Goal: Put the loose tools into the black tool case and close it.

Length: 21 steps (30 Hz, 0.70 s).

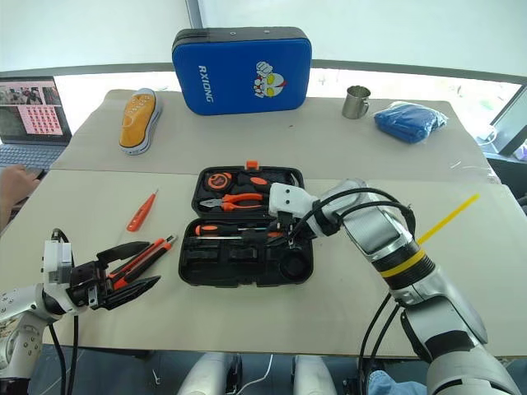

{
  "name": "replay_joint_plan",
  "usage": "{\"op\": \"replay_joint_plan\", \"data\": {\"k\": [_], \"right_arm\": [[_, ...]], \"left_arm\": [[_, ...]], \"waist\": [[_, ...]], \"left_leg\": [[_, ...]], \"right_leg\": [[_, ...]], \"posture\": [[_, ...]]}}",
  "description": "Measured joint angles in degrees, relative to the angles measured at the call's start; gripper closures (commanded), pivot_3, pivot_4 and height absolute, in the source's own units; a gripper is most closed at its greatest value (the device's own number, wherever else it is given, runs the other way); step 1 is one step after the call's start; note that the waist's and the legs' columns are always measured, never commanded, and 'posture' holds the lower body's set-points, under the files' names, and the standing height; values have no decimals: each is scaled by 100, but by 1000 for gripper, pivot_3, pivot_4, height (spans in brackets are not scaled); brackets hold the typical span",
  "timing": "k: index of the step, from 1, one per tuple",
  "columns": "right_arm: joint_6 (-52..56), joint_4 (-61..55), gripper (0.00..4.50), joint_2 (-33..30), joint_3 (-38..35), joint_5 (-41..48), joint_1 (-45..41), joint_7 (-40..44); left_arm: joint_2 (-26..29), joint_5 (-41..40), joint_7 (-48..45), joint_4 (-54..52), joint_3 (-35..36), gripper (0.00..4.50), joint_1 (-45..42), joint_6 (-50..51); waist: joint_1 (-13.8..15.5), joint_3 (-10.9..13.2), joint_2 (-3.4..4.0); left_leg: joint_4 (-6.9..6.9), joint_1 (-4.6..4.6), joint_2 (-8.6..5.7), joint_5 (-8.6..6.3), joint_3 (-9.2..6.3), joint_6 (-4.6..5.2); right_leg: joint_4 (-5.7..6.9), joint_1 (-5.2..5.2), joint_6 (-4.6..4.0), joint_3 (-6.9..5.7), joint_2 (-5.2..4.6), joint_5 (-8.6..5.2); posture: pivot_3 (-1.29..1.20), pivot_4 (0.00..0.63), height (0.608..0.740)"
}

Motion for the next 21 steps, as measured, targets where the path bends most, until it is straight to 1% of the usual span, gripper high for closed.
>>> {"op": "replay_joint_plan", "data": {"k": [6, 15, 17, 18, 19, 20, 21], "right_arm": [[-77, 38, 3455, -59, 64, -235, -49, 31], [-121, 61, 3455, -112, 59, -291, -23, 118], [-165, 163, 2448, -16, 54, -320, -48, 92], [-185, 226, 2252, 44, 48, -330, -62, 69], [-201, 312, 1869, 87, 21, -338, -92, 22], [-211, 338, 1649, 101, 6, -343, -102, 3], [-252, 379, 1280, 112, -22, -356, -113, -10]], "left_arm": [[-92, 23, 17, -115, -128, 0, 160, 0], [-112, 94, 110, -151, -173, 0, 49, 0], [-111, 96, 113, -151, -182, 0, 24, 2], [-112, 98, 114, -151, -192, 0, 3, 2], [-112, 98, 116, -151, -204, 0, -16, 3], [-111, 99, 117, -151, -204, 0, -17, 3], [-112, 99, 120, -151, -207, 0, -17, 3]], "waist": [[-68, -1, -2], [-62, -1, -2], [-68, -1, -3], [-69, -2, -3], [-70, -2, -3], [-71, -2, -3], [-71, -2, -3]], "left_leg": [[-3, 1, 8, 0, 2, 0], [-3, 3, 8, 0, 1, 0], [-3, 4, 8, 0, 1, 0], [-3, 4, 9, 0, 1, 0], [-4, 3, 8, 0, 1, 0], [-5, 3, 9, 0, 1, 0], [-6, 3, 9, 0, 1, 0]], "right_leg": [[4, -5, -5, 2, 7, 3], [3, -2, -5, 1, 7, 3], [3, -2, -5, 1, 7, 3], [3, -2, -5, 1, 9, 3], [4, -4, -5, 2, 9, 3], [4, -4, -5, 2, 8, 3], [4, -5, -6, 1, 8, 3]], "posture": [[0, 150, 740], [0, 150, 740], [0, 150, 740], [0, 150, 740], [0, 150, 740], [0, 150, 740], [0, 150, 740]]}}
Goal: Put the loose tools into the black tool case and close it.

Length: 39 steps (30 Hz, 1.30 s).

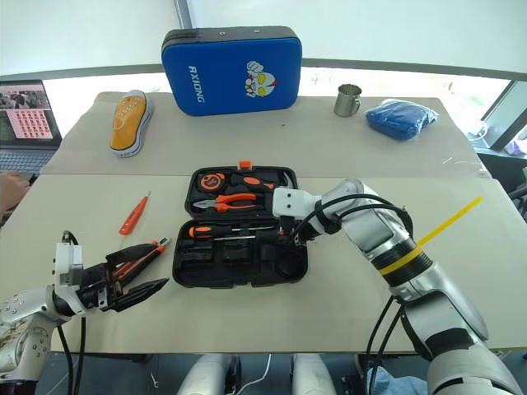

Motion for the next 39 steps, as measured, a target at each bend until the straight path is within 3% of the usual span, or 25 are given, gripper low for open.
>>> {"op": "replay_joint_plan", "data": {"k": [2, 6, 9, 18, 39], "right_arm": [[-279, 21, 603, -138, -60, 64, -51, 291], [-364, -13, 603, -318, -297, 561, -176, 1027], [-448, 21, 1263, -15, -810, 1054, -130, 1030], [-1443, 838, 4379, 790, -1095, 1240, 518, 535], [-3015, 1915, 4444, 1183, -931, 521, 539, 209]], "left_arm": [[0, 2, 21, -2, -9, 0, 6, 1], [-11, 8, 91, -5, -14, 0, 67, 1], [-49, 21, 130, -11, -65, 0, 80, -1], [-50, 20, 224, -11, -113, 0, 31, 18], [299, 10, 440, -208, 252, 0, 321, 70]], "waist": [[2, 0, 0], [4, 2, -2], [-11, 1, -3], [-1, 1, -5], [-61, -6, -13]], "left_leg": [[-1, -5, -3, 0, 1, 0], [-1, -5, -1, 0, 0, 1], [-2, 3, 5, 0, -1, 0], [0, 0, 1, 2, 3, -3], [-11, 33, 10, 1, 5, -3]], "right_leg": [[-2, -5, 0, 0, -3, 0], [-4, -3, 0, -1, -4, 0], [-2, 0, -4, -1, 2, 2], [1, -1, -4, -1, -4, 4], [4, 17, -9, 0, 4, 6]], "posture": [[0, 150, 740], [0, 150, 740], [0, 150, 740], [0, 150, 740], [0, 150, 740]]}}
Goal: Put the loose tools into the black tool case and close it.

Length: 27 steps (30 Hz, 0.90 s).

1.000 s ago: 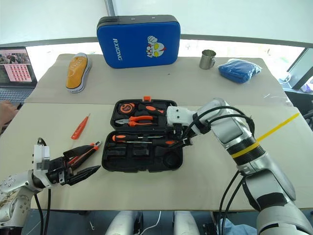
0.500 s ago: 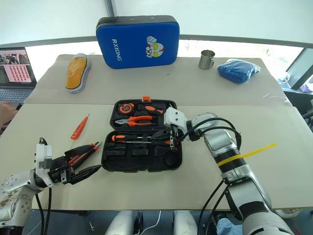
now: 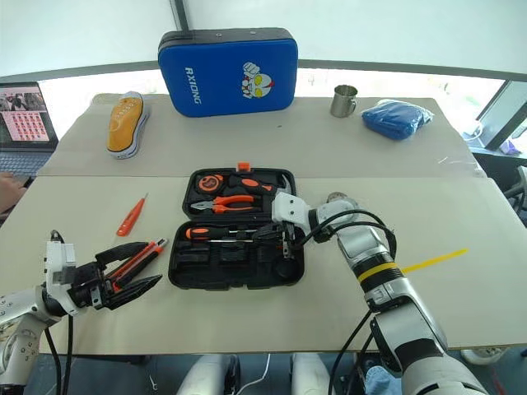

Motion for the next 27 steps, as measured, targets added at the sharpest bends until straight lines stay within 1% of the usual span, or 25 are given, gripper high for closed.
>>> {"op": "replay_joint_plan", "data": {"k": [3, 5, 7, 8, 10, 11, 14, 15, 18, 19, 22, 24, 27], "right_arm": [[0, -31, 4444, 158, -174, 180, 105, -49], [220, -284, 3903, 236, -417, 691, 393, 80], [420, -666, 3415, 138, -640, 1093, 624, 243], [503, -1021, 3018, 4, -816, 1329, 812, 308], [598, -1526, 2396, -272, -1167, 1635, 1121, 353], [622, -1666, 1964, -337, -1279, 1714, 1244, 340], [593, -2228, 1073, -424, -1762, 2061, 1937, 145], [506, -2339, 645, -417, -1921, 2173, 2193, 118], [67, -2496, 645, -283, -2477, 2560, 2815, 87], [-93, -2620, 645, -224, -2682, 2586, 3090, -87], [-77, -2874, 20, -199, -3022, 2904, 3697, -289], [-118, -2998, 20, -198, -3088, 2969, 3916, -316], [-227, -3174, 20, -198, -3156, 2969, 4038, -412]], "left_arm": [[24, -14, 123, 26, 266, 0, 194, 66], [24, -28, 245, 153, 566, 0, 352, 86], [24, -90, 316, 307, 852, 0, 547, 131], [25, -147, 338, 401, 1079, 0, 676, 149], [54, -187, 389, 625, 1475, 0, 970, 179], [58, -185, 407, 704, 1580, 0, 1077, 180], [59, -53, 562, 1226, 1937, 0, 1382, 129], [59, 29, 695, 1451, 2073, 0, 1447, 93], [39, 208, 1114, 1793, 2350, 0, 1550, 61], [-7, 211, 1276, 1806, 2437, 0, 1551, 64], [-143, 158, 1593, 1710, 2568, 0, 1529, 209], [-163, 41, 1723, 1544, 2560, 0, 1438, 408], [-69, -148, 2062, 1079, 2406, 0, 1058, 1023]], "waist": [[-46, 0, -2], [-59, 2, -3], [-60, 2, -3], [-51, 3, -4], [-49, 3, -5], [-43, 3, -6], [-9, 2, -8], [8, 2, -10], [38, 3, -14], [64, 0, -19], [87, -8, -34], [77, -11, -41], [74, -6, -44]], "left_leg": [[-5, 3, 6, 0, 0, 0], [-5, -15, 6, 0, -2, 0], [-3, -21, 5, 0, -1, 0], [-2, -24, 5, 0, -2, 0], [-3, -21, 3, -2, -1, 1], [-3, -20, 3, -2, -1, 1], [-3, -14, 4, -1, -2, 1], [-3, -12, 4, -1, 1, 0], [-2, -10, 4, -1, 6, 0], [-1, -10, 4, -1, 5, 0], [0, -9, 5, -1, 6, -1], [0, 2, 9, -1, 4, -1], [-3, 56, 12, -1, 3, -2]], "right_leg": [[0, 0, -4, -2, 4, 1], [2, -18, -5, -2, -3, 1], [2, -21, -4, -3, -11, 1], [-2, -20, -2, -6, -16, 2], [-8, -15, 2, -6, -21, 3], [-10, -14, 2, -7, -20, 3], [-8, -11, 0, -8, -13, 2], [-8, -10, -1, -7, -9, 1], [-10, -8, -1, -5, -11, 1], [-9, -7, 0, -6, -13, 1], [-10, -3, 1, -5, -16, 1], [-9, 16, 0, -6, -12, 1], [-13, 73, 0, -8, -12, -1]], "posture": [[0, 150, 740], [0, 150, 740], [0, 150, 740], [0, 150, 740], [0, 150, 740], [0, 150, 740], [0, 150, 740], [0, 150, 740], [0, 150, 740], [0, 150, 740], [0, 150, 740], [0, 150, 740], [0, 150, 740]]}}
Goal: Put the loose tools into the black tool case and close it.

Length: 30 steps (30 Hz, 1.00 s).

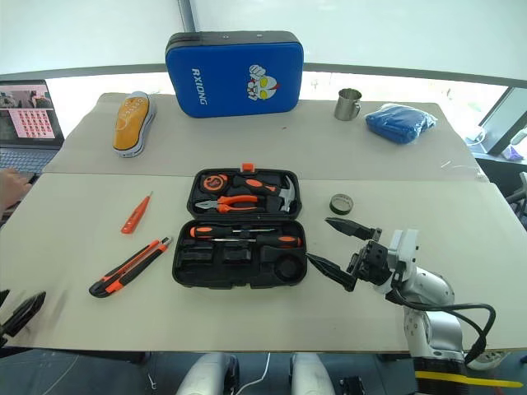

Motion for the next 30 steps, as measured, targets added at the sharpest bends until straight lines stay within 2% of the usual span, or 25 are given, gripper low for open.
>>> {"op": "replay_joint_plan", "data": {"k": [3, 5, 7, 10, 15, 21, 24, 26, 30], "right_arm": [[1, -221, 20, -51, -28, 31, -77, -179], [99, -293, 20, -166, -57, 56, -254, -326], [182, -407, 20, -198, -42, 121, -497, -404], [236, -521, 20, -213, -22, 209, -588, -492], [325, -507, 20, -202, 102, 249, -633, -540], [323, -504, 20, -199, 170, 256, -564, -552], [319, -505, 0, -198, 173, 256, -465, -552], [319, -505, 0, -198, 172, 256, -420, -554], [319, -505, 0, -199, 172, 256, -384, -567]], "left_arm": [[449, 14, 534, -333, -386, 0, -410, 923], [664, 9, 1136, -408, -770, 0, -1290, 1725], [714, -29, 1605, -526, -1163, 0, -2167, 2313], [726, 9, 1977, -555, -1602, 0, -2861, 2838], [602, 546, 2241, -119, -2799, 0, -3925, 3234], [368, 1129, 2535, 658, -3256, 0, -4494, 3192], [299, 1295, 2536, 769, -3397, 728, -4562, 3219], [298, 1344, 2514, 792, -3402, 1510, -4586, 3261], [283, 1436, 2472, 815, -3390, 2793, -4594, 3316]], "waist": [[-11, 2, -6], [19, 8, -3], [31, 6, -12], [-27, 4, -16], [-26, 6, -18], [-13, 7, -19], [-3, 7, -19], [0, 7, -19], [5, 7, -19]], "left_leg": [[-1, 16, -3, 0, 2, 0], [0, 14, -11, 5, -7, -5], [0, 15, -16, 5, -7, -7], [-10, 15, -16, -4, -3, -14], [-14, 5, -18, -7, -4, -17], [-13, 3, -19, -7, -4, -16], [-8, 0, -20, -7, -4, -16], [-8, 2, -21, -7, -4, -16], [-7, 4, -21, -7, -5, -16]], "right_leg": [[2, 10, -1, 3, 5, -2], [7, 9, 2, 0, 3, -3], [6, 12, 2, 1, 7, -1], [4, 5, 2, 7, 6, -1], [3, -5, 2, 6, 8, -1], [1, -6, 2, 6, 7, -1], [2, -6, 2, 6, 5, -1], [3, -4, 3, 7, 4, -1], [3, -2, 3, 6, 3, -2]], "posture": [[0, 150, 740], [0, 150, 740], [0, 150, 740], [0, 150, 740], [0, 150, 740], [0, 150, 740], [0, 150, 740], [0, 150, 740], [0, 150, 740]]}}
